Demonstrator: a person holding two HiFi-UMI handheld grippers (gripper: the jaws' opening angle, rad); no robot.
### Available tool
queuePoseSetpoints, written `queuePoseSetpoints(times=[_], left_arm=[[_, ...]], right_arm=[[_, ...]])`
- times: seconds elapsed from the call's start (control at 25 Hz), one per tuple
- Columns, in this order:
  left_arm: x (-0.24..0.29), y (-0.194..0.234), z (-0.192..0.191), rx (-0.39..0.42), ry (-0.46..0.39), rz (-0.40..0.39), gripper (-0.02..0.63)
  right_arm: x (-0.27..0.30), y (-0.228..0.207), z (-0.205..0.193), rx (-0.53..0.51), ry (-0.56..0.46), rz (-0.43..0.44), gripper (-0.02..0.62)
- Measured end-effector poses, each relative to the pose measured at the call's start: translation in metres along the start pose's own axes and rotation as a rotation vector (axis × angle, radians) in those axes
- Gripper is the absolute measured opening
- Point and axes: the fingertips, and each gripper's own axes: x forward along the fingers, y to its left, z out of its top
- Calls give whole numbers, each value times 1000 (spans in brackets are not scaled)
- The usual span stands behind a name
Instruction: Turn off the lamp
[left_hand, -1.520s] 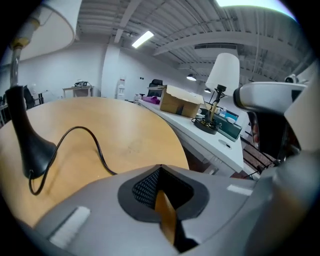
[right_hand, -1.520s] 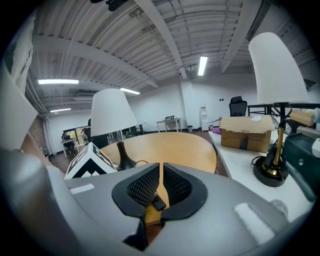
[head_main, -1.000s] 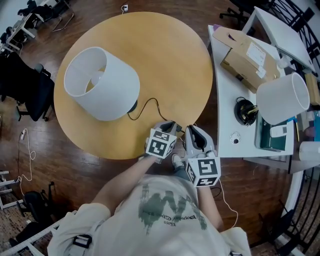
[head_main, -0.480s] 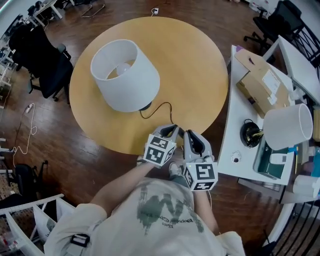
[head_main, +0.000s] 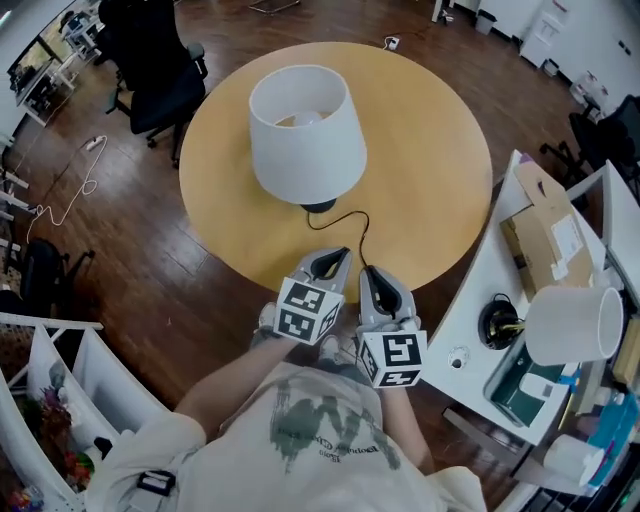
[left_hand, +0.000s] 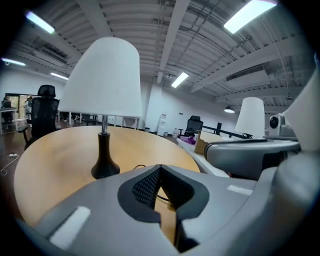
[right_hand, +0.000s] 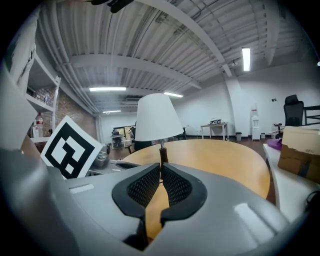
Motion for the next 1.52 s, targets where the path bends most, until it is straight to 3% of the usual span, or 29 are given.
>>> queuePoseSetpoints(times=[0.2,0.48,0.84,1.52], left_arm=[[-33,0,18,-13,-95,80,0],[-73,6,30,-7,-170,113,0],[-136,17,25,-33,-217,135,0],[-213,6,8,-36,-261,71,0]], right_arm=[[-6,16,7,-32,-11,76,18],[-10,52,14,-59,-20,139,8],[-29,105,21,-90,-51,130,0],[-72,162,13,-94,-72,67,0]])
